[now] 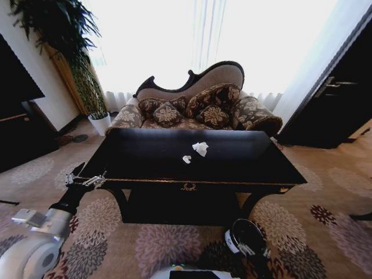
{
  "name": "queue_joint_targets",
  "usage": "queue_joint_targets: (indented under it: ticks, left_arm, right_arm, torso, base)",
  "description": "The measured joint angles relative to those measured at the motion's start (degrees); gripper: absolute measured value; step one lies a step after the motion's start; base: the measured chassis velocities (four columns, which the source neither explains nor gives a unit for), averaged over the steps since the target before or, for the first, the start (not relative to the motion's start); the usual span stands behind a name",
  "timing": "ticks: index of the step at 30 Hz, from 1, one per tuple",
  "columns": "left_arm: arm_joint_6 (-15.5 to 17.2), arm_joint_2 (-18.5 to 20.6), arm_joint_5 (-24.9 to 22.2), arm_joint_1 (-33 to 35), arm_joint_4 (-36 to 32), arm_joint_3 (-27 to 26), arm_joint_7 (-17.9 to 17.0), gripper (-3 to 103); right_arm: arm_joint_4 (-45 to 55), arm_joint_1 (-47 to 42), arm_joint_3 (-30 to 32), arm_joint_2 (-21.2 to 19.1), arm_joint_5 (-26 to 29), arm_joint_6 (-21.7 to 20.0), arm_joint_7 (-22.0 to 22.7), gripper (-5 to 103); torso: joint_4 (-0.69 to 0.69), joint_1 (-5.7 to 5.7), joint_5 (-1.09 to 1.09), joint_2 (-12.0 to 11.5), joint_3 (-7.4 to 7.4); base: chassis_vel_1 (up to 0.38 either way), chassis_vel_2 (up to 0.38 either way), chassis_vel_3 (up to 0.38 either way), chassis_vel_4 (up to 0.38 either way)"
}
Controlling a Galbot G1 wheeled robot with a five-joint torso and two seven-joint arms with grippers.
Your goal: Move to the front of the table and place the trash on the table into the trash bin.
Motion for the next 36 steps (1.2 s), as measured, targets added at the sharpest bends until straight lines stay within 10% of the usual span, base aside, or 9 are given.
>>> queue_joint_targets:
  ticks: [24,36]
  left_arm:
    - [0.0,0.0,0.0,0.0,0.0,0.0,0.0,100]
    - [0.0,0.0,0.0,0.0,0.0,0.0,0.0,100]
  right_arm:
    - [23.9,-3.4,11.7,-3.7,6.0,-10.3,2.2,100]
    - [30.0,8.4,9.3,-19.9,8.4,-29.0,7.1,100]
  torso:
    - [0.0,0.0,0.0,0.0,0.0]
    - [0.01,0.01,0.01,0.0,0.01]
  base:
    - [0.0,0.0,0.0,0.0]
    - [0.0,0.0,0.0,0.0]
